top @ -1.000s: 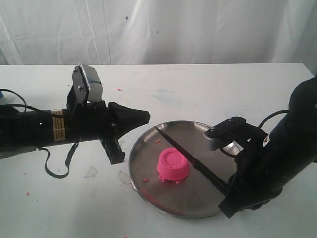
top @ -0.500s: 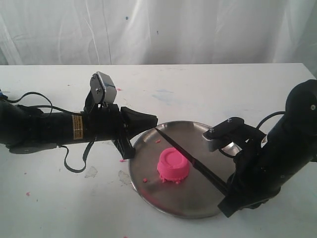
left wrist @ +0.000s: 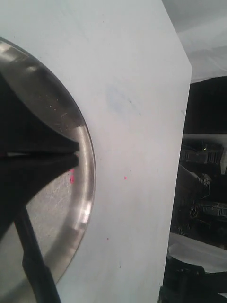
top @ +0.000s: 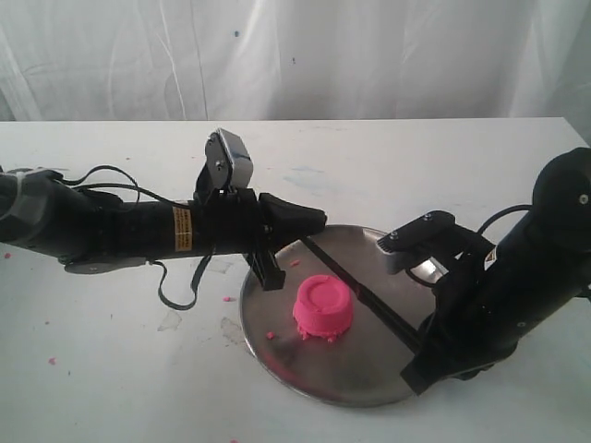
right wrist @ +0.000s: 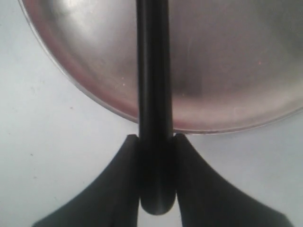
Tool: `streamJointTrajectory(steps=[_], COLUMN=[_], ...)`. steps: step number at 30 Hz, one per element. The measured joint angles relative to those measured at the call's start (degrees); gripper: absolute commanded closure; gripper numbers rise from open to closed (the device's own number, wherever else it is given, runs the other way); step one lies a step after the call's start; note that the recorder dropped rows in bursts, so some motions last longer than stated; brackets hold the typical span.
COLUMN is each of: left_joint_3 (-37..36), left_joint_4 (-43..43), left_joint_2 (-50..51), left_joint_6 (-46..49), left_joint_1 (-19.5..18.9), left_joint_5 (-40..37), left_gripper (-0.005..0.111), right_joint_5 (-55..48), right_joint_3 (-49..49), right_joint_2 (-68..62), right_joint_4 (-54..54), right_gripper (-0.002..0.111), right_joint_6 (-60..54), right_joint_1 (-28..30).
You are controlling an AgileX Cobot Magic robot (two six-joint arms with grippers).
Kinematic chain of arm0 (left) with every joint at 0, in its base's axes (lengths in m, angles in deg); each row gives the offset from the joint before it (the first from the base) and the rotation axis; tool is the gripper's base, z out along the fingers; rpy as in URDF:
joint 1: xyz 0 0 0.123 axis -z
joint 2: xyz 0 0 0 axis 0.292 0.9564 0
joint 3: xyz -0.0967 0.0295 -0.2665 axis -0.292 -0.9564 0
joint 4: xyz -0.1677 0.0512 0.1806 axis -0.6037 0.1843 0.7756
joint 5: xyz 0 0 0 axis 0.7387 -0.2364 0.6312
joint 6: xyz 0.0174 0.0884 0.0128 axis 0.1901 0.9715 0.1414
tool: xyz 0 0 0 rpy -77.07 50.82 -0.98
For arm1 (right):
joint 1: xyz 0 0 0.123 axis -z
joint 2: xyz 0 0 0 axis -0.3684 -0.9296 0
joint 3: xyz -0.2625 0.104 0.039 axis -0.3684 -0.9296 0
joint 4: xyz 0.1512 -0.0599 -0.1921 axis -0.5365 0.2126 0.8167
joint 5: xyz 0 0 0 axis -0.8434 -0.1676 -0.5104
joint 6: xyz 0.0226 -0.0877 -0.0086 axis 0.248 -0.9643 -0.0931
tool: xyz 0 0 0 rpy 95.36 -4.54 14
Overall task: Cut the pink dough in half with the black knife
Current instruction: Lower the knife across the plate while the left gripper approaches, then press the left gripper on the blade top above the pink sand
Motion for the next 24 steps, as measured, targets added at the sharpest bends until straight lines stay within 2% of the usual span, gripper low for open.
streamJointTrajectory(steps=[11, 24], left_joint_3=[0.53, 0.53], left_joint_4=[-0.23, -0.67], left_joint_2=[3.57, 3.57], left_joint_6=[0.11, 0.11], left_joint_1=[0.53, 0.53], left_joint_5=[-5.90, -6.14], left_gripper=[0.107, 0.107], right_joint_5=[1.08, -0.72], right_joint_3=[0.00, 0.00], right_joint_2=[0.00, 0.00], right_joint_4=[-0.76, 0.84], right_gripper=[0.108, 0.108], right_joint_6=[0.00, 1.96], right_joint_1=[0.00, 0.00])
